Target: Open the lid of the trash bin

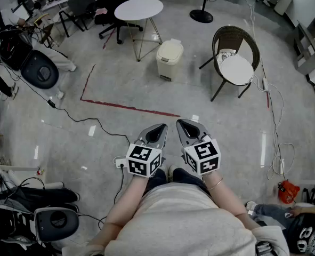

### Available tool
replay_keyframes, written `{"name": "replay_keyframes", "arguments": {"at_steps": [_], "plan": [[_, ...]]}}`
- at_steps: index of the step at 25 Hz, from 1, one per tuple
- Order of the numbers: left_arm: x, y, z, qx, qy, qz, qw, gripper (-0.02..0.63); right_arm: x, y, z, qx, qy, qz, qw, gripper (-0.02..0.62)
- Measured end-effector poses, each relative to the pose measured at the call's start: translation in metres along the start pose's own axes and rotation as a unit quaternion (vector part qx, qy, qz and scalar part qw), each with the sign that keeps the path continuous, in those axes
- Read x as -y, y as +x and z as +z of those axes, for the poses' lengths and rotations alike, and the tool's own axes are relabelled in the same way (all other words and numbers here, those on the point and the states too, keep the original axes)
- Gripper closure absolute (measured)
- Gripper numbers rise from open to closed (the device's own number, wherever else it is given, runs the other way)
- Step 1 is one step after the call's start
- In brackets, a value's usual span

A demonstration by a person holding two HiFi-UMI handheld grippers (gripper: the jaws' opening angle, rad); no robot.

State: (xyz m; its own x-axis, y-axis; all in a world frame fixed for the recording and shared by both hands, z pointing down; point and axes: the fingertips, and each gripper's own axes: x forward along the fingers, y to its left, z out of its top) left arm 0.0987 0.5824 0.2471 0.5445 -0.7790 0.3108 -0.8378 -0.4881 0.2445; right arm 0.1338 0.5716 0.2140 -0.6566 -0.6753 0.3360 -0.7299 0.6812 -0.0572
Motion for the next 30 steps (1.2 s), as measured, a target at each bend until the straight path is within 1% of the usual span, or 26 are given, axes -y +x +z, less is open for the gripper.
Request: {"name": "replay_keyframes", "arguments": {"at_steps": [10,14,16,19,22,25,30], "plan": [[0.008,-0.008,0.006,0.000,0.001,-0.001,1.0000,0.609,-0.003,-0.011,0.003,-0.003,0.002,-0.008,1.000,0.603],[0.005,-0.010,0.010,-0.001,0.001,-0.003,1.0000,0.609,-0.003,-0.009,0.008,0.007,0.018,-0.007,1.000,0.603],[0.004,-0.011,0.009,-0.002,0.001,-0.006,1.0000,0.609,-0.004,-0.009,0.008,0.010,0.024,-0.003,1.000,0.603],[0.006,-0.014,0.013,0.000,0.002,-0.016,0.9999,0.609,-0.005,-0.012,0.009,0.006,0.020,0.000,1.000,0.603],[-0.003,-0.016,0.019,0.002,0.006,-0.020,0.9998,0.609,-0.006,-0.004,0.013,0.006,0.020,0.000,1.000,0.603],[-0.015,-0.013,0.024,-0.002,0.012,-0.025,0.9996,0.609,-0.004,0.007,0.015,0.000,0.020,-0.011,1.000,0.603],[-0.031,-0.004,0.025,-0.003,0.002,-0.040,0.9992,0.609,-0.001,0.024,0.011,-0.003,0.039,-0.033,0.999,0.603]]}}
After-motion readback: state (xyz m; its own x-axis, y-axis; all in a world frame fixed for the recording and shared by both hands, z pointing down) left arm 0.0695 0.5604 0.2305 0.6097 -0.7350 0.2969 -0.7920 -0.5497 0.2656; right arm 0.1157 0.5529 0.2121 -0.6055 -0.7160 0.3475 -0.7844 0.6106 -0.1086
